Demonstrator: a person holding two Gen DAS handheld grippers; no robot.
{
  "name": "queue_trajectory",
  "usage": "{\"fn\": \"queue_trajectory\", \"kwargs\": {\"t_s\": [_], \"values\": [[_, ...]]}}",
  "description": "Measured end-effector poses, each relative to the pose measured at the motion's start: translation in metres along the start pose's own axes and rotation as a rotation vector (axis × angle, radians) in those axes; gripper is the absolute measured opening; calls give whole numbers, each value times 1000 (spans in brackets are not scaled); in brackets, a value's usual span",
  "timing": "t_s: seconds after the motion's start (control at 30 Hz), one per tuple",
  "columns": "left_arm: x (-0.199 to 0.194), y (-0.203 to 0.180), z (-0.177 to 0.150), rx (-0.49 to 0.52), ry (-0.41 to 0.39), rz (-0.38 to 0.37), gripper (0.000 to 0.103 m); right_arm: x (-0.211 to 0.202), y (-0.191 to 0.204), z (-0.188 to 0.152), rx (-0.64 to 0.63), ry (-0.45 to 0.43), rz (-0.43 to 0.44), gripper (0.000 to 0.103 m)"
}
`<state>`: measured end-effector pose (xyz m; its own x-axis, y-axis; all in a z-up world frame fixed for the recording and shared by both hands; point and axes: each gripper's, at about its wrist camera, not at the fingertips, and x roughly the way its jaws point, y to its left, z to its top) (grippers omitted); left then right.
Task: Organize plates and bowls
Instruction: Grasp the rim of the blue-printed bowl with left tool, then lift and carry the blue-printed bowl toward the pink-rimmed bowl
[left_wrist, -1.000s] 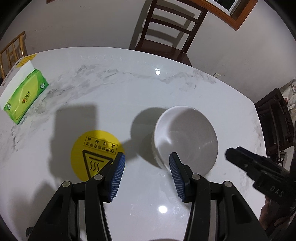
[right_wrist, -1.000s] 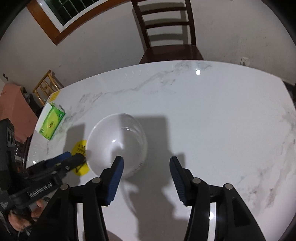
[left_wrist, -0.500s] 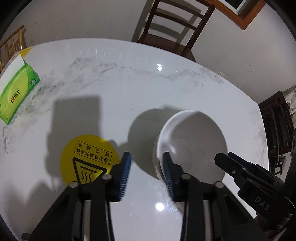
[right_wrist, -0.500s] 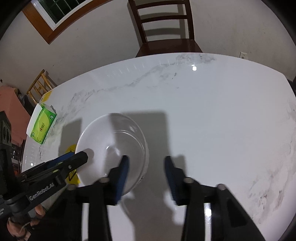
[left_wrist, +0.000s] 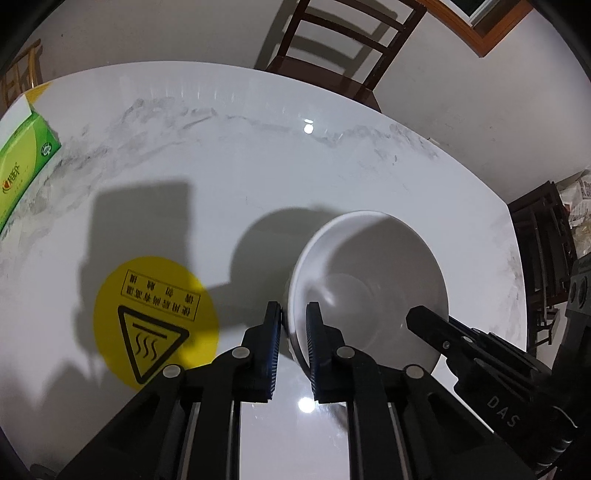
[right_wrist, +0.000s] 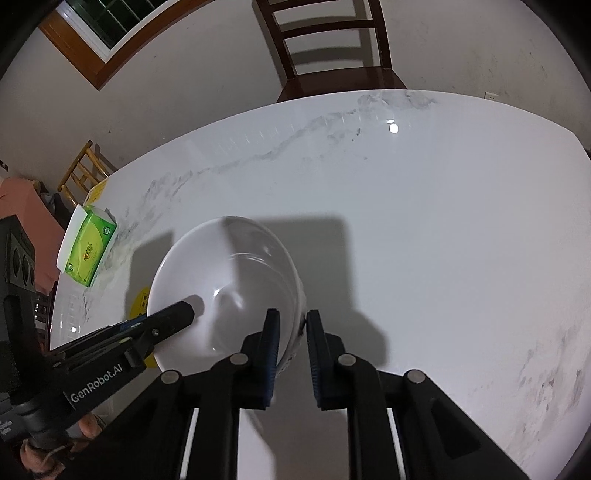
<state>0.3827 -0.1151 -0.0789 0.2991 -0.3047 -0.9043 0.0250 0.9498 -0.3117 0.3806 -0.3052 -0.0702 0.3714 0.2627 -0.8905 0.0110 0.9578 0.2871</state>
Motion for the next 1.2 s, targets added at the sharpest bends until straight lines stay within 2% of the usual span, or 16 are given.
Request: {"fn": "queue_trajectory", "kwargs": {"t_s": [0.53,1.2], "values": [[-17,-8,-32,24,23,15,11,-21,3,-40,18,29,6,15],[-71,-32,-81,83,3,5,11,-91,9,-88,6,-23,0,15]]}}
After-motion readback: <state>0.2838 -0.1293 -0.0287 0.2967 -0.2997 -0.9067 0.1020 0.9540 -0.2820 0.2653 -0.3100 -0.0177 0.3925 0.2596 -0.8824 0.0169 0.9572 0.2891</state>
